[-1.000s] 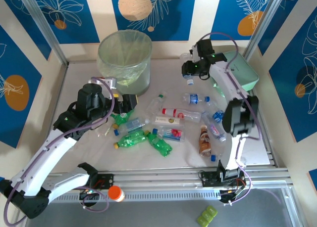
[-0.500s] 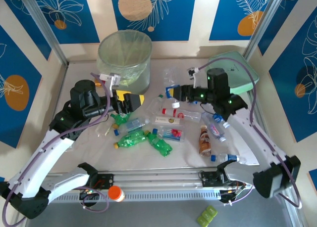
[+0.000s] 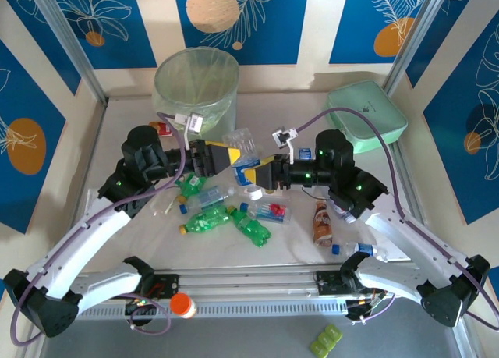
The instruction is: Put the plastic bottles in the bin
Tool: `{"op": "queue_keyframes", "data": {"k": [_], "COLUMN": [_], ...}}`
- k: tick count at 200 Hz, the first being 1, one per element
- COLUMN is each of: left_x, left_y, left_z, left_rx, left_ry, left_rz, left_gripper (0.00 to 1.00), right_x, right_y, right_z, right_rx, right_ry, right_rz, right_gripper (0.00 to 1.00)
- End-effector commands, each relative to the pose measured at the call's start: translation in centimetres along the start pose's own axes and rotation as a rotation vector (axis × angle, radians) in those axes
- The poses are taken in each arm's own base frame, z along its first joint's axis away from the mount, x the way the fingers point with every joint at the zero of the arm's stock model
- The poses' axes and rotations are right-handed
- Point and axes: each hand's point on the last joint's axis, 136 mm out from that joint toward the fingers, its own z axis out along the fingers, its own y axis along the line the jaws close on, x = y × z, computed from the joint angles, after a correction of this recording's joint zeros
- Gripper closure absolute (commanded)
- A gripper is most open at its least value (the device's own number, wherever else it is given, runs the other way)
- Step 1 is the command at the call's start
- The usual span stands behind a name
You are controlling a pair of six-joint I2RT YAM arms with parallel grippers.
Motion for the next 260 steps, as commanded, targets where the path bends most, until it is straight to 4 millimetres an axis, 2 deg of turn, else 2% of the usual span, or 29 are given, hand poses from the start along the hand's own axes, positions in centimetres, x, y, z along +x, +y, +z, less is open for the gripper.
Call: {"op": "queue_keyframes", "data": {"k": [1,50,95,138,171,188,199,206,216,225,238,260], "left_x": [0.0,0.6,0.3,0.1,0.1,0.1,0.1,0.0,-0.1,-0.5,-1.6,-4.4], "left_y": [-1.5,-2.3,-3.0,-3.8,-4.0,-4.2,-4.2,-4.3,-4.1,-3.6,-3.1,-1.5], "left_z": [-0.1,0.9,1.3,1.6,1.5,1.4,1.3,1.2,1.0,0.8,0.3,-0.5], "left_rx": [0.08,0.139,0.172,0.224,0.23,0.234,0.233,0.23,0.21,0.17,0.135,0.02], "left_ry": [-0.014,0.002,-0.008,0.001,-0.004,-0.006,-0.006,-0.01,-0.019,-0.039,-0.079,-0.134], "left_rz": [0.024,0.038,0.048,0.051,0.06,0.065,0.068,0.072,0.082,0.082,0.078,0.081], "left_gripper": [0.03,0.16,0.25,0.46,0.52,0.54,0.54,0.54,0.54,0.54,0.55,0.59], "right_x": [-0.5,-0.3,0.0,0.1,0.1,0.1,0.1,0.1,0.0,-0.1,-0.3,-0.9], "right_y": [1.7,2.4,2.7,2.5,2.2,2.0,1.8,1.8,1.7,1.8,1.5,1.3], "right_z": [-0.4,-0.2,-0.2,-0.1,-0.1,-0.1,-0.1,-0.3,-0.6,-1.0,-1.7,-3.3], "right_rx": [-0.062,-0.112,-0.143,-0.14,-0.128,-0.121,-0.11,-0.099,-0.081,-0.069,-0.033,0.023], "right_ry": [-0.023,-0.014,-0.004,-0.004,-0.007,-0.007,-0.008,-0.012,-0.023,-0.037,-0.061,-0.122], "right_rz": [-0.013,0.005,0.018,0.021,0.025,0.03,0.032,0.03,0.022,0.012,0.003,-0.014], "right_gripper": [0.49,0.49,0.49,0.49,0.48,0.41,0.26,0.12,0.03,0.0,0.01,0.01]}}
